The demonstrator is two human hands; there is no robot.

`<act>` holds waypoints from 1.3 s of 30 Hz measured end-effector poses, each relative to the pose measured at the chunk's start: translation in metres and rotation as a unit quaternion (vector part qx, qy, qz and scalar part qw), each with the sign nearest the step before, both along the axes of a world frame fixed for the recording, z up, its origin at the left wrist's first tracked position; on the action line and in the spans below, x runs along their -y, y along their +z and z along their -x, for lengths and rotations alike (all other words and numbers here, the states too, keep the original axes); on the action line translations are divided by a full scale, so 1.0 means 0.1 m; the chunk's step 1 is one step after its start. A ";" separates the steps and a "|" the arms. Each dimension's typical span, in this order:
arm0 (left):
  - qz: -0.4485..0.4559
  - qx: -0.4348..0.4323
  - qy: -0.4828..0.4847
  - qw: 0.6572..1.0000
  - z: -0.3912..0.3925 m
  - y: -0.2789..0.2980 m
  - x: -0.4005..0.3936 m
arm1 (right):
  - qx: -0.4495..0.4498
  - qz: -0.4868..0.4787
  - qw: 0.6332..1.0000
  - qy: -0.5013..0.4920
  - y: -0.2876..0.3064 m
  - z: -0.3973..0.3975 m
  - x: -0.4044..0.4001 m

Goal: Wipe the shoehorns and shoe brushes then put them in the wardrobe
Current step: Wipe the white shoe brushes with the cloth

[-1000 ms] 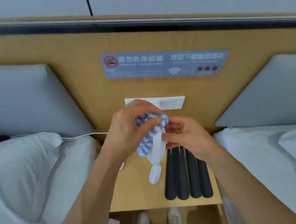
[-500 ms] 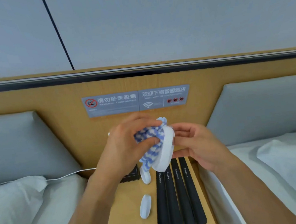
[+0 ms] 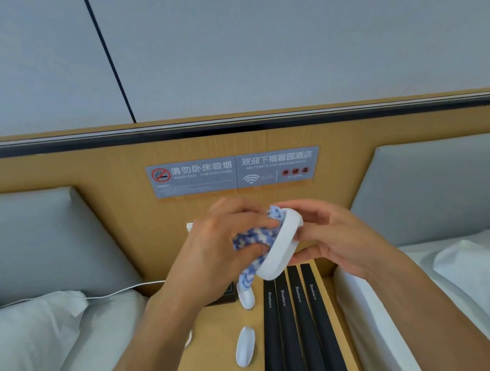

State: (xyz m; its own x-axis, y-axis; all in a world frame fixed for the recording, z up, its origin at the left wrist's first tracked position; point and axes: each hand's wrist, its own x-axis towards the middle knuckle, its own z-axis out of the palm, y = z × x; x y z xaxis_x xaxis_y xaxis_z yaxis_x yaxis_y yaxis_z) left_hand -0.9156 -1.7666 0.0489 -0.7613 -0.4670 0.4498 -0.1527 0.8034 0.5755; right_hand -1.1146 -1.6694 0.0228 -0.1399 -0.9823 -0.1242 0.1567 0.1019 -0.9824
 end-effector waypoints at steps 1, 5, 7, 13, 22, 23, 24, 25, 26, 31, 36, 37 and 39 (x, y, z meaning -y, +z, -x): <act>-0.005 -0.009 0.014 1.000 0.03 0.02 -0.01 | -0.011 -0.001 1.000 0.016 0.02 -0.01 0.01; -0.008 -0.025 0.043 0.999 0.08 0.09 -0.02 | -0.036 0.006 0.998 0.051 0.09 -0.04 0.02; -0.001 -0.012 0.027 1.000 0.08 0.12 -0.02 | -0.040 0.011 0.998 0.049 0.10 -0.03 0.02; 0.043 0.066 -0.057 0.995 -0.05 0.17 0.06 | 0.010 -0.001 1.000 0.027 0.05 0.00 0.00; -0.052 0.102 -0.075 0.991 -0.23 0.00 0.15 | 0.054 -0.034 0.998 -0.018 -0.06 0.04 -0.03; -0.077 0.086 -0.066 0.991 -0.25 -0.03 0.15 | 0.065 -0.041 0.997 -0.025 -0.06 0.03 -0.03; -0.102 0.070 -0.053 0.991 -0.28 -0.07 0.14 | 0.080 -0.047 0.995 -0.036 -0.06 0.02 -0.03; -0.124 0.055 -0.037 0.990 -0.29 -0.10 0.13 | 0.097 -0.052 0.993 -0.051 -0.06 0.02 -0.04; -0.146 0.042 -0.019 0.988 -0.31 -0.13 0.12 | 0.114 -0.058 0.989 -0.072 -0.06 0.00 -0.04; -0.182 -0.028 0.105 0.977 -0.22 -0.29 0.03 | 0.184 -0.057 0.968 -0.161 -0.08 -0.14 -0.02; -0.168 -0.049 0.165 0.971 -0.16 -0.35 0.08 | 0.059 -0.046 0.983 -0.165 -0.09 -0.23 0.00; -0.168 -0.050 0.166 0.970 -0.16 -0.34 0.11 | 0.009 -0.049 0.987 -0.155 -0.10 -0.22 0.00; -0.166 -0.050 0.170 0.970 -0.16 -0.33 0.16 | -0.061 -0.049 0.990 -0.117 -0.10 -0.21 -0.01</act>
State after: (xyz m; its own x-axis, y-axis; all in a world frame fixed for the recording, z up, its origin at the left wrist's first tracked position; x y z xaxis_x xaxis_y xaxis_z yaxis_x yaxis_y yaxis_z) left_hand -0.8998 -1.7830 0.0163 -0.4975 -0.8156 0.2956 -0.3060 0.4838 0.8199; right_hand -1.0938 -1.6685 0.0128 -0.3822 -0.9053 -0.1853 0.0683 0.1723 -0.9827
